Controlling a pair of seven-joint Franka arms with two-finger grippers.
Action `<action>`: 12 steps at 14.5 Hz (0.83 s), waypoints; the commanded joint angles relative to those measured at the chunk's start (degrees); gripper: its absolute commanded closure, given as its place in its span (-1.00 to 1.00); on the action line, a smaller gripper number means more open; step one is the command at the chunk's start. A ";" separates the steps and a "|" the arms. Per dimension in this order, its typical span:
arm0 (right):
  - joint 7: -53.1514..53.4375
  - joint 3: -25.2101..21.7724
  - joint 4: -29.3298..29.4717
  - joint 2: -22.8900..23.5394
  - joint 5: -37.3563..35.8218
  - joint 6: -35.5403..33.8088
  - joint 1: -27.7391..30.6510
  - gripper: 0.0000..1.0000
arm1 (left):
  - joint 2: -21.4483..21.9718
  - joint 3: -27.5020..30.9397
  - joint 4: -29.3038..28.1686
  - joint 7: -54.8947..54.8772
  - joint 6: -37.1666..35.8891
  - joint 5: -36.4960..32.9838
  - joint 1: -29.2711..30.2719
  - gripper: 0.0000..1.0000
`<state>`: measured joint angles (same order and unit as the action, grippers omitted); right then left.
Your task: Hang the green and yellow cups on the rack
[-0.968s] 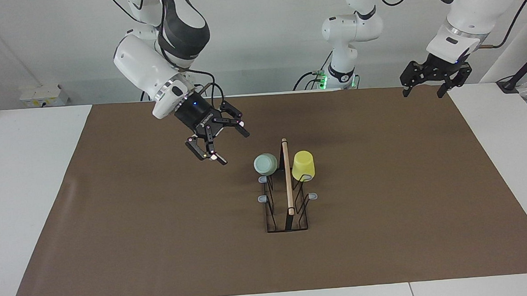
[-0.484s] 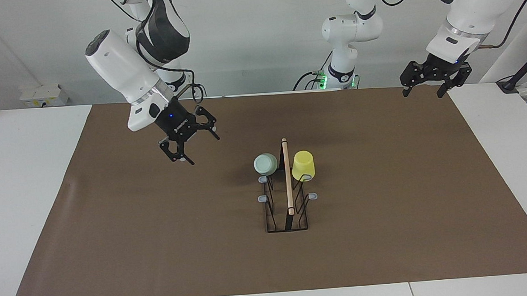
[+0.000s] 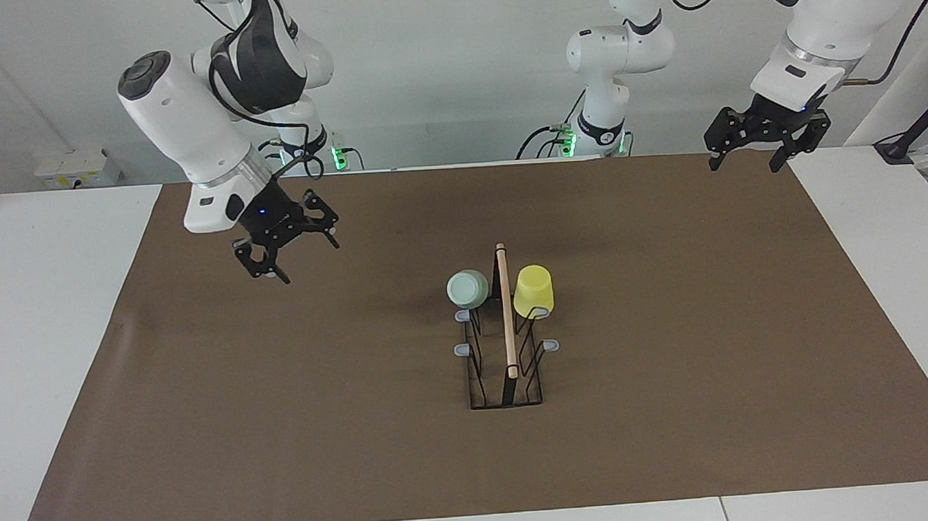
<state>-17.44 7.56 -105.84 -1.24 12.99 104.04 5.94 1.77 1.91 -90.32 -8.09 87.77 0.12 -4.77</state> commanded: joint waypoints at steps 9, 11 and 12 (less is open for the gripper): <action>9.26 0.62 10.54 -6.85 -8.51 -16.65 4.61 -1.00 | 1.31 -0.15 -0.82 0.17 -0.40 0.14 0.37 -1.00; 9.62 0.53 13.10 -6.14 -8.60 -20.08 4.69 -1.00 | 1.22 -0.15 -0.91 0.17 -0.49 0.14 0.37 -1.00; 9.71 0.53 13.64 -6.05 -8.42 -21.67 5.05 -1.00 | 1.22 -0.15 -0.91 0.17 -0.41 0.14 0.37 -1.00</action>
<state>-9.03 7.52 -95.36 -9.16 5.38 85.73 10.02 1.77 1.91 -90.32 -8.09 87.77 0.12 -4.77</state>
